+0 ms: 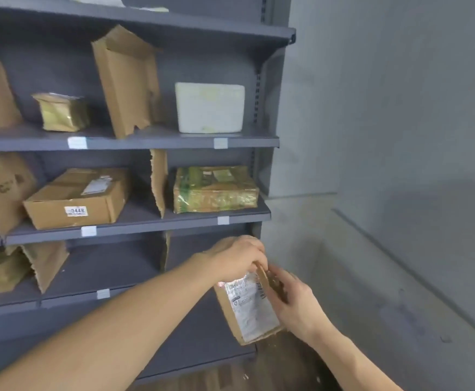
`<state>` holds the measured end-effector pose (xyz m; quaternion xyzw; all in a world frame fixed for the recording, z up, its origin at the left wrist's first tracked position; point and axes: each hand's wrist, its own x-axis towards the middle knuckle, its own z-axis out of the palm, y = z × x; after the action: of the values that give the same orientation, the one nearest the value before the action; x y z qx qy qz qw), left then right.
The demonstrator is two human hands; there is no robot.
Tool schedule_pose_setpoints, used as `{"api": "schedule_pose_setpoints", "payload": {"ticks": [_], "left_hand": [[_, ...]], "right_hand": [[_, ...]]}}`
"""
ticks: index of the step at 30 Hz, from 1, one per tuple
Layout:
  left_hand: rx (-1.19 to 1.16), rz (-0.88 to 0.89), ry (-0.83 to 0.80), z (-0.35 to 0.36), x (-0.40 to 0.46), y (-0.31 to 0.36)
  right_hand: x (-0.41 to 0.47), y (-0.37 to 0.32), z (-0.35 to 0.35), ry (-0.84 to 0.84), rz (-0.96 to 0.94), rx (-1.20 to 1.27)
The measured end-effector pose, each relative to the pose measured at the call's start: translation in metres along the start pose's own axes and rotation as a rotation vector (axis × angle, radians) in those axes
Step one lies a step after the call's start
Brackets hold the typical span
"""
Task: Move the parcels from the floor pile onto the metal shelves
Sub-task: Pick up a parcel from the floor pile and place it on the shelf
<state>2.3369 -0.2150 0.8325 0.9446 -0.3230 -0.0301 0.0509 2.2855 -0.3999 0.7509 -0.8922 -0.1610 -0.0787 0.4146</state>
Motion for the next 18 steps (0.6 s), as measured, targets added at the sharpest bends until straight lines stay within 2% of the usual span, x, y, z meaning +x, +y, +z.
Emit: {"api": "schedule_pose_setpoints", "payload": {"ticks": [2,4,7,9,12,14,18], "left_hand": [[0.048,0.004,0.065,-0.004,-0.013,-0.014],[0.013,-0.075,0.155,-0.006,-0.025,-0.025],[-0.017,-0.267,0.425,-0.014,-0.044,-0.038],[-0.156,-0.434,0.509,-0.013,-0.056,-0.052],[-0.46,-0.629,0.357,0.006,-0.069,-0.075],[-0.577,-0.602,0.307,0.023,-0.073,-0.084],[-0.677,-0.571,0.327,0.035,-0.074,-0.081]], "right_hand": [[0.006,-0.014,0.028,0.019,0.04,0.035],[0.011,-0.025,0.048,0.025,0.106,0.111],[0.016,-0.037,0.067,0.114,0.233,0.273],[0.02,-0.041,0.073,0.163,0.305,0.363],[0.026,-0.044,0.079,0.234,0.342,0.395],[0.029,-0.048,0.081,0.268,0.346,0.387],[0.032,-0.057,0.08,0.283,0.318,0.354]]}}
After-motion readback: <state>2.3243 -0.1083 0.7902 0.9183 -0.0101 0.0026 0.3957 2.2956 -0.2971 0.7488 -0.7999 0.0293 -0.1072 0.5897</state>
